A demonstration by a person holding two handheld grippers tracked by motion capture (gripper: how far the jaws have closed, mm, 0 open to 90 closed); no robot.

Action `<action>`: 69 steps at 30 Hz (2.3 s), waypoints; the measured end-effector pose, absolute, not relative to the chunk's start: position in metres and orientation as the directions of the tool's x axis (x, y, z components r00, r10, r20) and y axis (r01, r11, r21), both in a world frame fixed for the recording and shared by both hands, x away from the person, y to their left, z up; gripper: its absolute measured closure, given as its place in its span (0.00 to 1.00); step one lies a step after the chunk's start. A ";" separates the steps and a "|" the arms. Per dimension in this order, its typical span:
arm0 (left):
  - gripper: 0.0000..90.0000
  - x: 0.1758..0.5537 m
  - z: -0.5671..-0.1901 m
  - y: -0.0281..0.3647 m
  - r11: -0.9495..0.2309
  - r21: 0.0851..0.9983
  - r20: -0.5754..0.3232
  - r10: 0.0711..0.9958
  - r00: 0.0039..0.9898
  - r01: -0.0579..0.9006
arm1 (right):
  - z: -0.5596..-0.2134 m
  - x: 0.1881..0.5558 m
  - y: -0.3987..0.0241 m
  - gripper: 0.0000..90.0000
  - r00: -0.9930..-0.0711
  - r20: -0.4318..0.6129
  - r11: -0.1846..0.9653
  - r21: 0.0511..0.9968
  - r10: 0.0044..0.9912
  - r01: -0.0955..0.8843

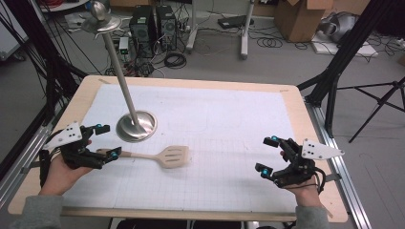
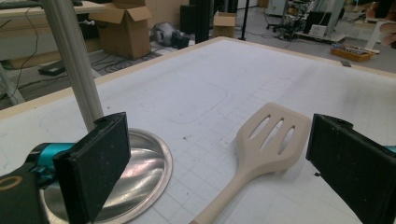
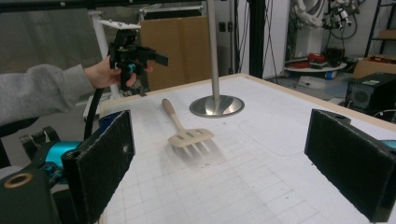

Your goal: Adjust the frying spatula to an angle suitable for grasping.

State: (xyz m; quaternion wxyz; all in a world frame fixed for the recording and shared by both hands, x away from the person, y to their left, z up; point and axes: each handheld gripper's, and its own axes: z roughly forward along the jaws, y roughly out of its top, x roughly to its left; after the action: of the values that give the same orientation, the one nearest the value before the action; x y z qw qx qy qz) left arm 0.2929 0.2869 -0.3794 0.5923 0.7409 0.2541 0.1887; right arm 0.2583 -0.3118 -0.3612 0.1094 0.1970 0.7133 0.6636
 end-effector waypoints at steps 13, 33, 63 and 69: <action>0.08 0.295 -0.382 0.283 -0.195 0.969 -0.007 0.593 0.805 0.152 | -0.365 0.259 -0.310 0.08 -0.895 0.113 0.061 0.986 0.432 0.154; 0.55 0.305 -0.390 0.274 -0.245 0.948 -0.026 0.576 0.817 0.203 | -0.369 0.253 -0.309 0.08 -0.888 0.113 0.088 0.982 0.446 0.169; 0.99 0.316 -0.418 0.253 -0.376 0.883 -0.010 0.581 0.814 0.279 | -0.373 0.253 -0.307 0.08 -0.888 0.116 0.100 0.979 0.444 0.178; 0.99 0.319 -0.424 0.250 -0.383 0.876 -0.020 0.579 0.815 0.293 | -0.373 0.254 -0.307 0.08 -0.889 0.116 0.104 0.978 0.443 0.180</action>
State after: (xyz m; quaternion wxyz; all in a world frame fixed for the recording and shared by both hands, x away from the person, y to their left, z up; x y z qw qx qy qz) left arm 0.3192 0.2500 -0.4235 0.4874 0.8184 0.2666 0.1467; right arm 0.2537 -0.3069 -0.3727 0.1036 0.2117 0.7357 0.6350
